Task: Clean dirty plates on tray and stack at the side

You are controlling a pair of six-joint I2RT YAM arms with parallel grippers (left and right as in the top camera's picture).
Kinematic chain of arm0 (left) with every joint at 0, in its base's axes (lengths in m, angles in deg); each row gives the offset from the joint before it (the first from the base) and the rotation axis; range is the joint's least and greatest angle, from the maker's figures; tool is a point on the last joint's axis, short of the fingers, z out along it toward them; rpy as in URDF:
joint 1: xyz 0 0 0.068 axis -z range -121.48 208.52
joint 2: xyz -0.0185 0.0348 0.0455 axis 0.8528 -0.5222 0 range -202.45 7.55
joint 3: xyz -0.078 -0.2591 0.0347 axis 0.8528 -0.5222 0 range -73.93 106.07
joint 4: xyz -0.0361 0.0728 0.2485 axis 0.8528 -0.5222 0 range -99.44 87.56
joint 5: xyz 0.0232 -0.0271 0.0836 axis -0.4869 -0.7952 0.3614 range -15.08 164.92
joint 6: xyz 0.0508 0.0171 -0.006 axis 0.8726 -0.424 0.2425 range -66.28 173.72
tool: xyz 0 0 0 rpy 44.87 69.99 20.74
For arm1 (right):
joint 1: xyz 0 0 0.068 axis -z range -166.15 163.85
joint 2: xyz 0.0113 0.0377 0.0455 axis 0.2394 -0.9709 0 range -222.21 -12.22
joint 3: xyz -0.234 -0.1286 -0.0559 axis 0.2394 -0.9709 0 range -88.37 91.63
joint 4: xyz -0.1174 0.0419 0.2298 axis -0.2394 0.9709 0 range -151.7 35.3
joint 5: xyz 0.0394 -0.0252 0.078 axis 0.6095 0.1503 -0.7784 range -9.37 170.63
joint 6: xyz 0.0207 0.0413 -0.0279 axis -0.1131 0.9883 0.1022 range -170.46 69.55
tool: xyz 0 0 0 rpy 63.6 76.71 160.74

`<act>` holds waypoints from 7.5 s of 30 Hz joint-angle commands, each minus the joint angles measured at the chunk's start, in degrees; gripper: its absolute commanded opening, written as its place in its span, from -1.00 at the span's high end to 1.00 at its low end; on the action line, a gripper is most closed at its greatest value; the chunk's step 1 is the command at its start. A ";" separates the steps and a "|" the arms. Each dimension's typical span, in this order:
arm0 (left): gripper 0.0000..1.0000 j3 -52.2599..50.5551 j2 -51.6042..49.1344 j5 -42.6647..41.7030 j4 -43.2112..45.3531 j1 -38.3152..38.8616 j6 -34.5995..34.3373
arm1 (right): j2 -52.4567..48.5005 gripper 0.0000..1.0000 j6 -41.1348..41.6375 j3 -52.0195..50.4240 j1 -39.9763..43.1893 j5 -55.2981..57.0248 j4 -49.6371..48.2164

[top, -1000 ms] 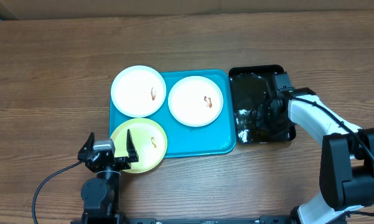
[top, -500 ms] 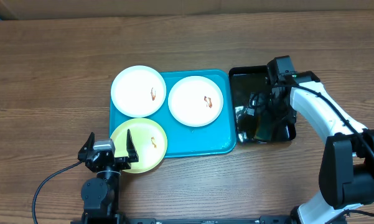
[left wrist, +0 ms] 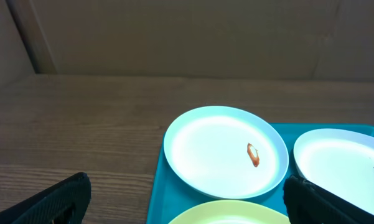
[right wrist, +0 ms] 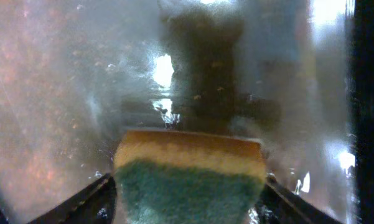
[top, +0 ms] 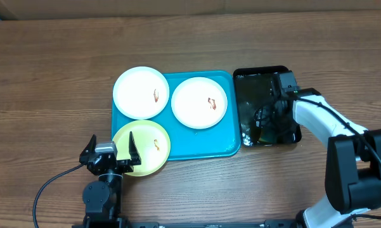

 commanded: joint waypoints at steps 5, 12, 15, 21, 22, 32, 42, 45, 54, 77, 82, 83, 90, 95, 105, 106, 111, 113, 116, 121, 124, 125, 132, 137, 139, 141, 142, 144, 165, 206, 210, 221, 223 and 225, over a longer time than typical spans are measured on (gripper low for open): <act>-0.99 -0.17 0.02 0.70 0.09 -0.11 -0.17 | -0.35 0.85 1.79 -1.92 -0.15 -4.83 -2.43; -0.99 -0.17 0.02 0.72 0.22 -0.11 -0.17 | -0.35 0.78 1.79 -1.90 -0.15 -6.58 -3.67; -0.99 -0.17 0.02 0.52 0.17 -0.11 -0.17 | -0.35 0.78 1.79 -1.90 -0.15 -6.58 -3.89; -1.00 0.07 0.02 -1.62 4.70 -0.15 -2.67 | -0.35 0.78 1.77 -1.90 -0.15 -6.40 -3.85; -1.00 0.72 0.02 -3.91 4.46 -0.15 -4.46 | -0.35 0.78 1.77 -1.90 -0.15 -6.40 -3.87; -1.00 23.19 -5.51 -10.51 -18.25 -0.17 -10.97 | -0.35 0.76 1.79 -1.90 -0.15 -6.43 -3.85; -1.00 62.18 -41.16 -18.75 -57.11 -0.15 -3.78 | -0.35 0.71 1.77 -1.90 -0.15 -6.38 -4.11; -0.99 73.37 -52.76 -19.45 -66.77 -0.15 -4.46 | -0.35 0.71 1.79 -1.92 -0.15 -6.40 -4.33; -0.93 82.34 -73.05 -30.36 -68.48 0.13 -8.52 | -0.35 0.66 1.77 -1.95 -0.15 -6.38 -4.28; -0.16 78.66 -103.62 -16.44 -50.97 17.00 -26.01 | -0.35 0.64 1.77 -1.95 -0.15 -6.38 -4.48; 0.03 78.60 -106.16 -13.73 -49.99 17.00 -27.02 | -0.35 0.63 1.79 -1.95 -0.15 -6.40 -4.50; 0.05 78.53 -106.51 -13.11 -49.94 17.09 -27.85 | -0.35 0.63 1.77 -1.95 -0.15 -6.40 -4.50; 0.07 78.31 -109.87 -11.85 -46.49 19.02 -30.47 | -0.35 0.62 1.77 -1.95 -0.15 -6.40 -4.50; 0.13 78.31 -111.54 -11.80 -45.31 19.74 -30.47 | -0.35 0.56 1.79 -1.95 -0.15 -6.40 -4.48; 0.53 78.31 -111.99 -11.80 -47.21 19.74 -29.57 | -0.35 0.55 1.77 -1.95 -0.15 -6.40 -4.50; 0.57 78.31 -111.99 -11.82 -47.36 19.74 -28.96 | -0.35 0.55 1.79 -1.95 -0.15 -6.40 -4.48; 0.75 78.31 -111.99 -10.88 -48.39 19.74 -26.80 | -0.35 0.46 1.77 -1.95 -0.15 -6.40 -4.48; 0.75 78.29 -111.99 -9.79 -49.05 19.74 -26.80 | -0.35 0.45 1.77 -1.95 -0.15 -6.40 -4.48; 0.77 78.31 -111.99 -8.57 -50.10 19.74 -26.77 | -0.35 0.45 1.79 -1.95 -0.15 -6.40 -4.46; 0.56 78.29 -111.99 -7.54 -51.28 19.74 -26.75 | -0.35 0.45 1.77 -1.95 -0.15 -6.40 -4.46; 0.48 78.31 -111.99 -7.54 -51.04 19.74 -26.77 | -0.35 0.45 1.77 -1.95 -0.15 -6.40 -4.46; 0.47 78.29 -111.99 -7.50 -50.84 19.74 -26.77 | -0.35 0.45 1.77 -1.95 -0.15 -6.40 -4.44; 0.46 78.29 -111.99 -7.52 -50.27 19.85 -26.82 | -0.35 0.42 1.77 -1.95 -0.15 -6.38 -4.44; 0.46 77.94 -111.99 -7.37 -49.33 20.68 -26.80 | -0.35 0.36 1.77 -1.95 -0.15 -6.38 -4.20; 0.46 77.64 -111.99 -7.34 -48.48 21.07 -26.80 | -0.35 0.36 1.75 -1.95 -0.15 -6.38 -4.02; 0.45 77.59 -111.99 -7.32 -48.17 21.18 -26.80 | -0.35 0.36 1.77 -1.95 -0.15 -6.38 -4.02; 0.43 77.59 -111.99 -7.32 -48.06 21.16 -26.77 | -0.35 0.36 1.77 -1.95 -0.15 -6.38 -4.02; 0.46 77.59 -111.99 -6.67 -48.06 21.16 -26.80 | -0.35 0.36 1.77 -1.95 -0.15 -6.38 -4.04; 0.53 77.59 -111.99 -5.40 -47.67 21.18 -26.80 | -0.35 0.17 1.77 -1.95 -0.15 -6.38 -4.09; 0.56 75.93 -111.99 -5.44 -43.87 21.62 -29.05 | -0.35 -0.12 1.81 -2.80 -0.15 -6.43 -2.08; 0.56 73.81 -111.99 -5.49 -41.11 22.05 -29.42 | -0.35 -0.11 1.84 -2.80 -0.15 -6.43 -2.08; 0.92 73.18 -111.99 -5.46 -40.52 22.08 -29.42 | -0.33 0.93 -1.33 3.06 0.50 -6.43 2.49; 0.91 73.18 -111.99 -5.44 -40.52 22.10 -29.99 | -0.33 0.93 -1.46 7.06 0.55 -6.40 6.99; 0.92 73.18 -111.99 -5.46 -40.57 22.18 -32.33 | -0.33 0.93 -1.49 10.62 0.55 -6.38 10.86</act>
